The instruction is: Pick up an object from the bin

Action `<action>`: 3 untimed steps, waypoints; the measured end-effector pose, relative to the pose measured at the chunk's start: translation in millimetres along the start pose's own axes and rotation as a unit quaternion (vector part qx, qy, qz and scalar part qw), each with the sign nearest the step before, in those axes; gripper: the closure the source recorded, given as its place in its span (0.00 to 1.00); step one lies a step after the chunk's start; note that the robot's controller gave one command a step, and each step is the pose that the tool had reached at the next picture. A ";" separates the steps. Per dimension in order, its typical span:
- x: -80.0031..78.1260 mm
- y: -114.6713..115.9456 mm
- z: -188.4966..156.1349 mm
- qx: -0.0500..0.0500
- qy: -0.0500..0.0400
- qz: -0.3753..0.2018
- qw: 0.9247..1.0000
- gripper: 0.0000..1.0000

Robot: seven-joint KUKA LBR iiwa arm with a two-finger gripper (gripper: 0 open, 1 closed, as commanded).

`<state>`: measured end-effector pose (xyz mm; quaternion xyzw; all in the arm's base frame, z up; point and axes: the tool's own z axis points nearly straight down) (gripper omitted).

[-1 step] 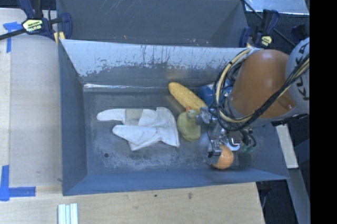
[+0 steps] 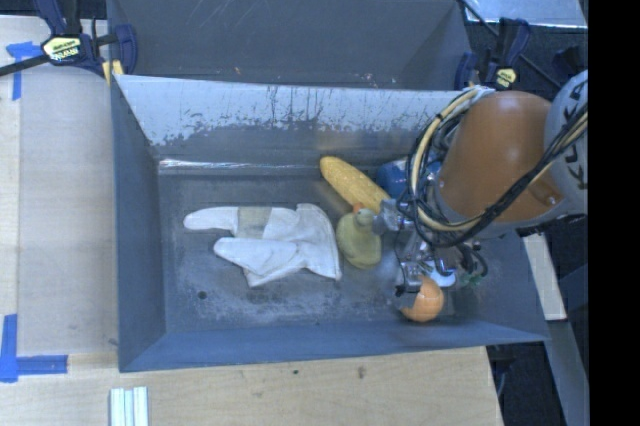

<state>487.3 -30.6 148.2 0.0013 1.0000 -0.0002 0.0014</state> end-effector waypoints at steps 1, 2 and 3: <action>-44.2 -85.1 53.4 -0.002 0.003 0.021 1.000 0.00; -37.2 -52.7 61.4 0.002 -0.002 0.003 1.000 0.00; -45.2 -53.0 65.4 -0.004 0.002 0.004 1.000 0.00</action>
Offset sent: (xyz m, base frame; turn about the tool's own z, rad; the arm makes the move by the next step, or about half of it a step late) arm -0.0030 0.1642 -0.0782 -0.1543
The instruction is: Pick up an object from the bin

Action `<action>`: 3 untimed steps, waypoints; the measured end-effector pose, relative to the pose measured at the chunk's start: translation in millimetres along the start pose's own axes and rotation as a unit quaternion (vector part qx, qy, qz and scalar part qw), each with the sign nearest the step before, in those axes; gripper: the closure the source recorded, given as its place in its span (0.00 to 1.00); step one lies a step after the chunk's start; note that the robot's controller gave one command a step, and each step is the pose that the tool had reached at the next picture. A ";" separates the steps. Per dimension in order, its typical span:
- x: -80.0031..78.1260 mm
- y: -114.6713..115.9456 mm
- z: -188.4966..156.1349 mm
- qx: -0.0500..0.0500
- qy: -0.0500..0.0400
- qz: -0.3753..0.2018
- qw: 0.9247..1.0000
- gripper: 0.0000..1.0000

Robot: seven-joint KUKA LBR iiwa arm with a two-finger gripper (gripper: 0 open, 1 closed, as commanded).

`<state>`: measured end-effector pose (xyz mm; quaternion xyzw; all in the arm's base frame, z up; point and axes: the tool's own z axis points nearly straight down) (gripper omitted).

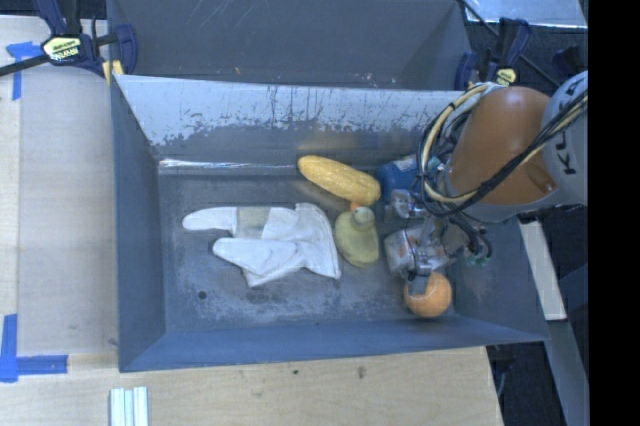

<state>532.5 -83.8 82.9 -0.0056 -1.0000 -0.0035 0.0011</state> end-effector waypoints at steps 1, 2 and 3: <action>-2.8 -36.0 1.6 -0.002 -0.007 -0.013 1.000 0.00; -10.0 -36.2 2.6 -0.008 0.001 0.011 1.000 1.00; -10.0 -36.2 2.6 -0.008 0.001 0.011 1.000 1.00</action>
Offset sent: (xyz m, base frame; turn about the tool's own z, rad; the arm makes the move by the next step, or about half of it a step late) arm 0.0044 -0.0456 -0.0129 0.0278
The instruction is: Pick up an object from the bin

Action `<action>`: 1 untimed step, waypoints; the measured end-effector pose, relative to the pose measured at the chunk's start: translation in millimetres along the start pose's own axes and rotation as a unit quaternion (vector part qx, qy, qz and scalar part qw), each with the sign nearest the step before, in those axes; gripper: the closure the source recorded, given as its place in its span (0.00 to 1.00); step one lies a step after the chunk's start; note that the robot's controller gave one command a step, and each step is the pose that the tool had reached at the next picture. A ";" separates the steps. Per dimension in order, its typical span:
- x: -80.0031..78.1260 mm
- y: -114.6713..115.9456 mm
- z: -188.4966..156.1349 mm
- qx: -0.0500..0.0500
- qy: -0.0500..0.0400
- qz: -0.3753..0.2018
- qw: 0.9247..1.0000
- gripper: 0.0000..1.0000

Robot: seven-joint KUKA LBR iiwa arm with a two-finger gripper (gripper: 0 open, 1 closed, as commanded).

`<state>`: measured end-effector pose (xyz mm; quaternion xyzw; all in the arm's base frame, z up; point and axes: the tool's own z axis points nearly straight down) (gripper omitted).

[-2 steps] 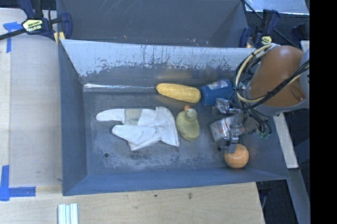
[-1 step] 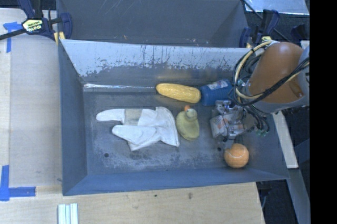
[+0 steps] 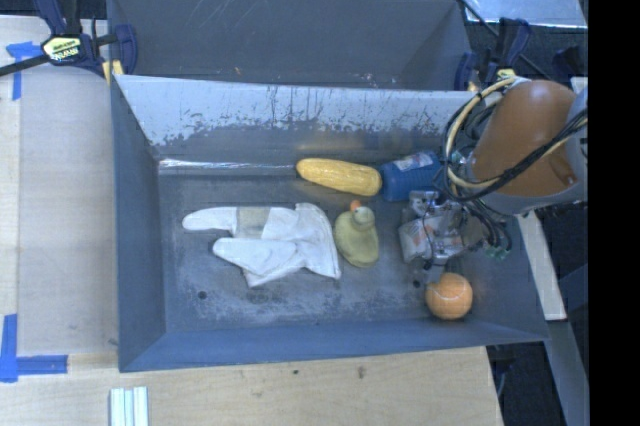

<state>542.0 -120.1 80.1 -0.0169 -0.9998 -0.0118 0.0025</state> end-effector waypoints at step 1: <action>0.0 0.3 -0.6 0.000 0.000 0.000 1.000 1.00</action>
Offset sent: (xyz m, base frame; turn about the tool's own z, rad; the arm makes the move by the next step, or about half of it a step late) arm -0.0001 -0.0001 0.0438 0.0000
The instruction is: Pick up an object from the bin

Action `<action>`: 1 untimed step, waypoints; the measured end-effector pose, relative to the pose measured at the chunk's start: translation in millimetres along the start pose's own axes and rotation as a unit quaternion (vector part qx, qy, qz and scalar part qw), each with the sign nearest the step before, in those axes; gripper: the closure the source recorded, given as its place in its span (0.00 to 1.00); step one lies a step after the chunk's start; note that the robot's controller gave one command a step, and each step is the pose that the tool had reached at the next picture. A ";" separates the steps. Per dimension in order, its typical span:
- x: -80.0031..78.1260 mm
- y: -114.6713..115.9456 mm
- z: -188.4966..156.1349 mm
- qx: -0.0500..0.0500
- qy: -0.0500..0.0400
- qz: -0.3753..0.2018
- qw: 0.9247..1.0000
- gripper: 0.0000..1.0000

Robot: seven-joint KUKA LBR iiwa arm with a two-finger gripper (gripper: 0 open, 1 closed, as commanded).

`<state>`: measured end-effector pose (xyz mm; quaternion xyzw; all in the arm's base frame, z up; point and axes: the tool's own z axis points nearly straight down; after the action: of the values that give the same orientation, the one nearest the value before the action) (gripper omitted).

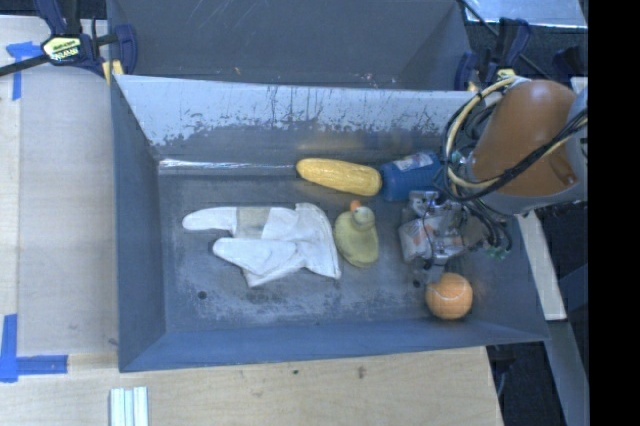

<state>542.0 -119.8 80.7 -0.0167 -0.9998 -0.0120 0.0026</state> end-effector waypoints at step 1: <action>1.2 -0.1 -4.2 0.001 0.000 0.000 1.000 1.00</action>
Offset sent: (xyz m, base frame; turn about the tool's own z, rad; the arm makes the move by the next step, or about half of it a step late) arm 0.0000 0.0001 0.0557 0.0000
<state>540.9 -119.9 84.9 -0.0163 -0.9998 -0.0115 0.0028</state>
